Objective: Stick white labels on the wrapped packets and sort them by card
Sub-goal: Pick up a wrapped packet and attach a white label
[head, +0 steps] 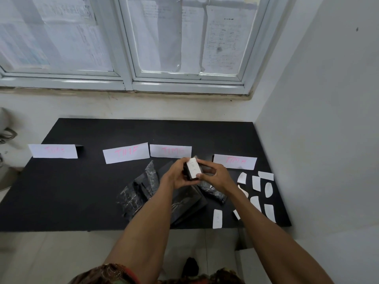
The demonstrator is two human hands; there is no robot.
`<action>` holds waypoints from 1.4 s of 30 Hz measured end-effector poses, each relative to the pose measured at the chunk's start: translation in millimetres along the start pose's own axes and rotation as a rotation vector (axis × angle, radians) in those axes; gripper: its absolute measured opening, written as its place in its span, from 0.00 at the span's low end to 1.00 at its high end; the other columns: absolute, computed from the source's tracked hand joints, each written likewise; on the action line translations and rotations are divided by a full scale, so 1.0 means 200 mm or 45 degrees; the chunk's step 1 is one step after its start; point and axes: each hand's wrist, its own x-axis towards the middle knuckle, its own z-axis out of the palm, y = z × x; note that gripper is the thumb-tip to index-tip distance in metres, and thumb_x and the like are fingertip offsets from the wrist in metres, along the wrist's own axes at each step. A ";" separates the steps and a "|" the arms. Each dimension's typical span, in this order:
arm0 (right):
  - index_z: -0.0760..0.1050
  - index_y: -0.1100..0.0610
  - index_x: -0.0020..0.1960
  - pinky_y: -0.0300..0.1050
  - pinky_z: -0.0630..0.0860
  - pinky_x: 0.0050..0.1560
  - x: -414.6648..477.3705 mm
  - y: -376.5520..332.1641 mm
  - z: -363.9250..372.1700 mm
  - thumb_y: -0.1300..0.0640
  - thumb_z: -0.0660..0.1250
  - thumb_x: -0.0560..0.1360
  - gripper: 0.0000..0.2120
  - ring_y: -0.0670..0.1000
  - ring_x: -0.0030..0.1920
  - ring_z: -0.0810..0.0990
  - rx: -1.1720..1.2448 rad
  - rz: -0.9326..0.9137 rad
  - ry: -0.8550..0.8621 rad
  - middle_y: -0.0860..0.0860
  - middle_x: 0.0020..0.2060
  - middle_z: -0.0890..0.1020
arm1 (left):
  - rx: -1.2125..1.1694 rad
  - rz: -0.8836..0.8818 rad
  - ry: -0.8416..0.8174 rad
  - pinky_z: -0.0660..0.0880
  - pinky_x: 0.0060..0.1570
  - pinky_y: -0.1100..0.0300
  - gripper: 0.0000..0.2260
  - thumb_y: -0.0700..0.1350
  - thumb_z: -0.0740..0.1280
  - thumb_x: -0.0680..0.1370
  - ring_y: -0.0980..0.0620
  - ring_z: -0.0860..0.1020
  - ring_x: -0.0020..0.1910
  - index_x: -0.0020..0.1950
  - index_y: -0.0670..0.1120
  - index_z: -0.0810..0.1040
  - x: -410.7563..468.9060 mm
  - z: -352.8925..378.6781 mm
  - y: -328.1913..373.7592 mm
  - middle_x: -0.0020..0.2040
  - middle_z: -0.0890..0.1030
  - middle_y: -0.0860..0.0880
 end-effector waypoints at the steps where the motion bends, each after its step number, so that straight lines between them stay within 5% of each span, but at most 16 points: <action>1: 0.74 0.48 0.67 0.45 0.79 0.56 0.00 0.00 0.02 0.55 0.76 0.69 0.27 0.48 0.61 0.78 -0.021 -0.006 0.033 0.50 0.62 0.79 | -0.021 -0.001 -0.010 0.81 0.45 0.42 0.18 0.50 0.58 0.81 0.40 0.77 0.55 0.66 0.41 0.71 0.00 0.00 0.01 0.57 0.76 0.38; 7: 0.75 0.48 0.65 0.39 0.78 0.54 0.03 0.00 0.14 0.49 0.76 0.68 0.26 0.45 0.60 0.78 -0.158 -0.052 0.145 0.47 0.61 0.80 | -0.139 0.013 -0.023 0.76 0.51 0.34 0.14 0.47 0.54 0.82 0.37 0.76 0.54 0.61 0.40 0.71 -0.02 -0.07 0.03 0.56 0.76 0.37; 15: 0.59 0.49 0.76 0.49 0.69 0.69 0.07 0.00 0.28 0.42 0.58 0.79 0.27 0.51 0.70 0.68 -0.606 -0.167 0.104 0.51 0.73 0.66 | -0.297 0.098 -0.010 0.76 0.48 0.44 0.15 0.47 0.52 0.82 0.41 0.76 0.50 0.58 0.40 0.73 0.01 -0.14 0.05 0.51 0.78 0.39; 23: 0.56 0.51 0.77 0.43 0.72 0.62 0.20 -0.14 0.49 0.52 0.70 0.74 0.36 0.54 0.62 0.75 -0.546 -0.150 0.042 0.57 0.65 0.74 | -0.225 0.145 0.153 0.81 0.42 0.47 0.16 0.49 0.66 0.79 0.43 0.79 0.51 0.63 0.42 0.74 -0.04 -0.35 0.15 0.54 0.79 0.41; 29: 0.55 0.49 0.76 0.52 0.75 0.62 0.27 -0.24 0.86 0.56 0.73 0.71 0.40 0.52 0.57 0.78 -0.371 0.012 -0.033 0.53 0.61 0.76 | -0.185 0.146 0.402 0.79 0.51 0.42 0.15 0.39 0.67 0.78 0.40 0.78 0.57 0.64 0.39 0.72 -0.15 -0.92 0.27 0.56 0.78 0.38; 33: 0.63 0.55 0.74 0.47 0.75 0.60 0.24 -0.20 1.06 0.57 0.72 0.72 0.33 0.51 0.54 0.78 -0.384 0.126 -0.083 0.55 0.61 0.77 | -0.046 0.091 0.739 0.81 0.28 0.53 0.09 0.43 0.72 0.76 0.47 0.79 0.42 0.51 0.41 0.76 -0.26 -1.46 0.31 0.48 0.80 0.42; 37: 0.64 0.54 0.73 0.47 0.74 0.59 0.19 -0.18 1.22 0.50 0.70 0.73 0.31 0.54 0.60 0.77 -0.508 0.235 -0.088 0.55 0.63 0.76 | -0.063 0.050 0.958 0.79 0.39 0.45 0.09 0.42 0.75 0.73 0.45 0.79 0.38 0.44 0.41 0.76 -0.32 -2.07 0.27 0.58 0.80 0.36; 40: 0.61 0.53 0.74 0.48 0.69 0.66 0.17 -0.16 1.37 0.45 0.68 0.74 0.33 0.54 0.67 0.69 -0.667 0.300 -0.087 0.54 0.67 0.71 | -0.066 0.032 1.066 0.81 0.34 0.48 0.09 0.39 0.73 0.74 0.43 0.79 0.40 0.49 0.37 0.76 -0.41 -2.31 0.28 0.56 0.79 0.36; 42: 0.57 0.52 0.76 0.49 0.66 0.68 0.16 -0.15 1.44 0.42 0.69 0.73 0.38 0.55 0.71 0.64 -0.781 0.370 -0.080 0.53 0.70 0.67 | -0.019 0.056 1.138 0.81 0.43 0.45 0.18 0.39 0.73 0.75 0.37 0.80 0.51 0.62 0.34 0.74 -0.43 -2.42 0.27 0.57 0.78 0.35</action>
